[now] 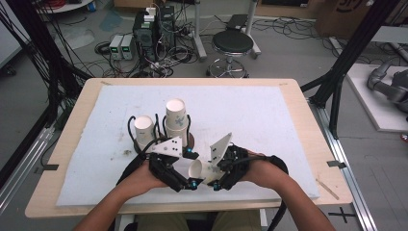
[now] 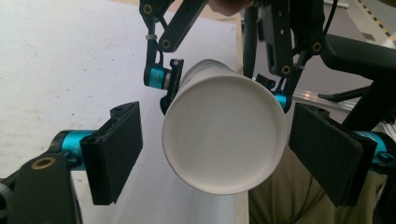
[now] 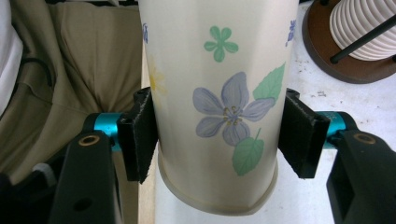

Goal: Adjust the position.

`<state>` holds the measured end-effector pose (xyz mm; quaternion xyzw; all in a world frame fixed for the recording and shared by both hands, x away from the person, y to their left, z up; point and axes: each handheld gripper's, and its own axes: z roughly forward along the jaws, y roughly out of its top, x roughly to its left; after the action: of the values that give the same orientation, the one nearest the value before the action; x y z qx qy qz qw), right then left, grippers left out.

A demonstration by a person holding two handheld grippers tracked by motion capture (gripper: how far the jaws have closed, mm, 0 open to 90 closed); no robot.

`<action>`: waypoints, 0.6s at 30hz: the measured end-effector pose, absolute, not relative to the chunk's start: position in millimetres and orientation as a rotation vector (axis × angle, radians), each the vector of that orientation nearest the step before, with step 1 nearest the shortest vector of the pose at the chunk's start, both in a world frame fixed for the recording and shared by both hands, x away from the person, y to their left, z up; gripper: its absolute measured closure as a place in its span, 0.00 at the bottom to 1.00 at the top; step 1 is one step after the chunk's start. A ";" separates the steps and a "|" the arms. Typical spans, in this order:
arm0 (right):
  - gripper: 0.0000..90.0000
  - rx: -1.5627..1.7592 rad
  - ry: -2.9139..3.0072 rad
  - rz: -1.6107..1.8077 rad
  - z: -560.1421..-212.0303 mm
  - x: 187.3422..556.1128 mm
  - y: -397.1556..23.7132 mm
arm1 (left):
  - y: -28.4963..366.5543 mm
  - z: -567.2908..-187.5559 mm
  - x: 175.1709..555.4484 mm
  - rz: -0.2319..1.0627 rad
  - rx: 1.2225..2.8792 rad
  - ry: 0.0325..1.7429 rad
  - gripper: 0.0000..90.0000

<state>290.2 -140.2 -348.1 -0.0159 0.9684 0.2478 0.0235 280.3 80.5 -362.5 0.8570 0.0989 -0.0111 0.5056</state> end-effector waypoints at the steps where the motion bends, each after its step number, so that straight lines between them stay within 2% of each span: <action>1: 0.41 -0.056 2.999 0.748 -347.1 290.2 -139.1 | 80.3 -362.8 280.6 -0.024 2.072 0.232 0.20; 11: 0.41 -0.074 3.051 0.608 -341.0 290.2 -131.4 | 73.9 -365.4 281.1 -0.041 2.096 0.233 0.28; 18: 0.41 -0.074 3.074 0.562 -342.7 290.7 -129.4 | 72.2 -366.7 281.0 -0.062 2.112 0.198 0.40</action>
<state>290.7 -129.4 -342.7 -0.0237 0.9834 0.1797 0.0077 281.0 72.2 -366.7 0.8688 0.0813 -0.0254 0.4879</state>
